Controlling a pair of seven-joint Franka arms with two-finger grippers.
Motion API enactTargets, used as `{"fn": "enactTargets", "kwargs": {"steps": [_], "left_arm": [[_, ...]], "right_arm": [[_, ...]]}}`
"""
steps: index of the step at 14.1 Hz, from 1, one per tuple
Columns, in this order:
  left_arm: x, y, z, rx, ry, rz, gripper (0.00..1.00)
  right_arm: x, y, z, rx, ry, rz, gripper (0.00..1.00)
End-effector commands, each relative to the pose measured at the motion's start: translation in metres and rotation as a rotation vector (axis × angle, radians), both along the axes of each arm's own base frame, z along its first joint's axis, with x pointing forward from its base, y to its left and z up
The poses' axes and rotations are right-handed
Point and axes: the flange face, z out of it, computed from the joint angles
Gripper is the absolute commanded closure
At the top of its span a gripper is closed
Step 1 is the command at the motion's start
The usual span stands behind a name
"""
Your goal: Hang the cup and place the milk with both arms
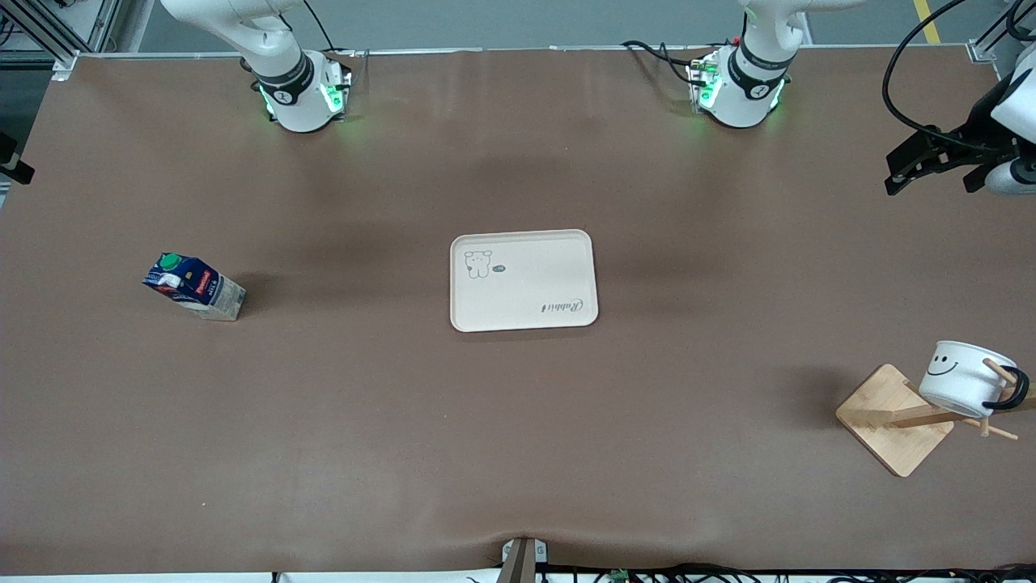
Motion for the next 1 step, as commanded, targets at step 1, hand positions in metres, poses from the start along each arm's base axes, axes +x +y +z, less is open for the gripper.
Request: {"fn": "enactTargets", "kwargs": {"steps": [1], "left_arm": [[-0.0055, 0.0008, 0.0089, -0.017, 0.011, -0.007, 0.0]], "right_arm": [[-0.006, 0.0018, 0.001, 0.018, 0.011, 0.01, 0.0]]}}
